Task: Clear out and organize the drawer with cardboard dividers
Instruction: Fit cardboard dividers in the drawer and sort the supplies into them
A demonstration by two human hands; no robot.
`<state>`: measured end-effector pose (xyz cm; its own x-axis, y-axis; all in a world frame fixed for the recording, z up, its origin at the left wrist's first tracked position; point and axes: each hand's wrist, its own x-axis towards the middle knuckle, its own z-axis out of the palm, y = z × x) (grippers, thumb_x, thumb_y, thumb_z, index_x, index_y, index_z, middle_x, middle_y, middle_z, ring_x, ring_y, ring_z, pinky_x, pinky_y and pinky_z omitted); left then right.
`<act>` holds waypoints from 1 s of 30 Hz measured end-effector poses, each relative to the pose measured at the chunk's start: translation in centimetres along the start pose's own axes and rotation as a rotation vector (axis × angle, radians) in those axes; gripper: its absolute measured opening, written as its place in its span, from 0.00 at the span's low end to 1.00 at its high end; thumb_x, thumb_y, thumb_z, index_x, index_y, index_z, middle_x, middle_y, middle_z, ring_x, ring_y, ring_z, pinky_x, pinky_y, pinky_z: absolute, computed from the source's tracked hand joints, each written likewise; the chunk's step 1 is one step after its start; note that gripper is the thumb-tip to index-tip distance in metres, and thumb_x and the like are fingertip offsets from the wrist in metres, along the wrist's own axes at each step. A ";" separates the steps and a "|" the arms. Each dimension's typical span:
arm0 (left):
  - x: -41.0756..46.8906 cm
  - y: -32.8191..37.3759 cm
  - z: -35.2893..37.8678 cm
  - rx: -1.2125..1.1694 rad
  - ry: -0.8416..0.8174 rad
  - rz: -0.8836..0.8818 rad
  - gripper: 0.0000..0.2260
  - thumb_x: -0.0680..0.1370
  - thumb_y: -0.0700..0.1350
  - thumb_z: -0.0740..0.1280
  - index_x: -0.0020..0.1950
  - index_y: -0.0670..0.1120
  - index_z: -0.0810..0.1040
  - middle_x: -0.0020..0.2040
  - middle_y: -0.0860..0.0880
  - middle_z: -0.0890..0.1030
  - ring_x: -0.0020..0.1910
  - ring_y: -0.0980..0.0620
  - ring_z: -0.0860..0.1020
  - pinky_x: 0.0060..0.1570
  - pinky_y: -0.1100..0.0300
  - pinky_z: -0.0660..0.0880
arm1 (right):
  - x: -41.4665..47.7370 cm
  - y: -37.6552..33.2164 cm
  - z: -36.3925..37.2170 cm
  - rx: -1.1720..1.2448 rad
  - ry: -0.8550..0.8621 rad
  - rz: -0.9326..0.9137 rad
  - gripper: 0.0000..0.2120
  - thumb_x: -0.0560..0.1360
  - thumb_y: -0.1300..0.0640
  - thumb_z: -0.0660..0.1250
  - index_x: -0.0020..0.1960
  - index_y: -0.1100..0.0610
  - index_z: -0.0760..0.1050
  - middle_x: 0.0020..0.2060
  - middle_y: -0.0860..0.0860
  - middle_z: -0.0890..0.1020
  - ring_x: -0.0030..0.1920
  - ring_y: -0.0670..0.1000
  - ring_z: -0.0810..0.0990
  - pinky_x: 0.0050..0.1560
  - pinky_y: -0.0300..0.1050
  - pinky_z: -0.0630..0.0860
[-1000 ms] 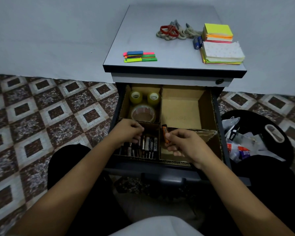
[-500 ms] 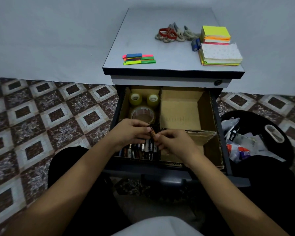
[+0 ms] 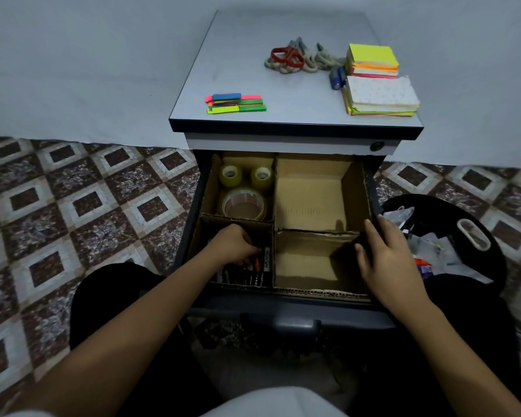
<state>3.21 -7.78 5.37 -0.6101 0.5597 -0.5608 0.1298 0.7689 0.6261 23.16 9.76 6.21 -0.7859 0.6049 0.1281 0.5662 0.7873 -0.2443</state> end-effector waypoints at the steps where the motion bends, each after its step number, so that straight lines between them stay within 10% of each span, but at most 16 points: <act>1: 0.2 0.1 0.2 -0.013 -0.007 -0.002 0.07 0.76 0.40 0.67 0.38 0.43 0.76 0.33 0.47 0.78 0.29 0.56 0.77 0.32 0.64 0.75 | 0.0 0.0 0.2 0.014 -0.023 0.011 0.24 0.75 0.60 0.67 0.67 0.68 0.69 0.67 0.68 0.68 0.68 0.67 0.66 0.69 0.60 0.64; 15: 0.1 -0.3 0.7 -0.282 -0.036 -0.047 0.10 0.79 0.36 0.62 0.59 0.35 0.75 0.43 0.43 0.79 0.36 0.54 0.78 0.33 0.66 0.76 | 0.1 -0.6 0.2 0.048 -0.123 0.058 0.27 0.79 0.57 0.60 0.74 0.62 0.58 0.75 0.60 0.54 0.76 0.57 0.51 0.74 0.47 0.52; 26: -0.8 -1.6 -2.8 0.492 -0.155 -0.011 0.10 0.78 0.38 0.62 0.55 0.38 0.80 0.53 0.41 0.80 0.51 0.43 0.78 0.45 0.56 0.73 | 0.1 -0.5 0.4 0.067 -0.121 0.072 0.27 0.78 0.57 0.60 0.74 0.61 0.58 0.76 0.59 0.54 0.76 0.57 0.51 0.74 0.47 0.51; 30: -0.5 -1.6 -2.8 0.496 -0.215 -0.046 0.05 0.78 0.36 0.61 0.46 0.42 0.76 0.45 0.40 0.77 0.42 0.46 0.76 0.42 0.55 0.72 | 0.1 -0.3 0.5 0.078 -0.106 0.074 0.26 0.78 0.58 0.62 0.74 0.62 0.60 0.75 0.60 0.56 0.76 0.58 0.53 0.73 0.47 0.52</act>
<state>1.13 -10.16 6.13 -0.4570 0.5327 -0.7123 0.4918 0.8186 0.2966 22.75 9.50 5.79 -0.7671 0.6415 0.0056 0.6055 0.7269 -0.3242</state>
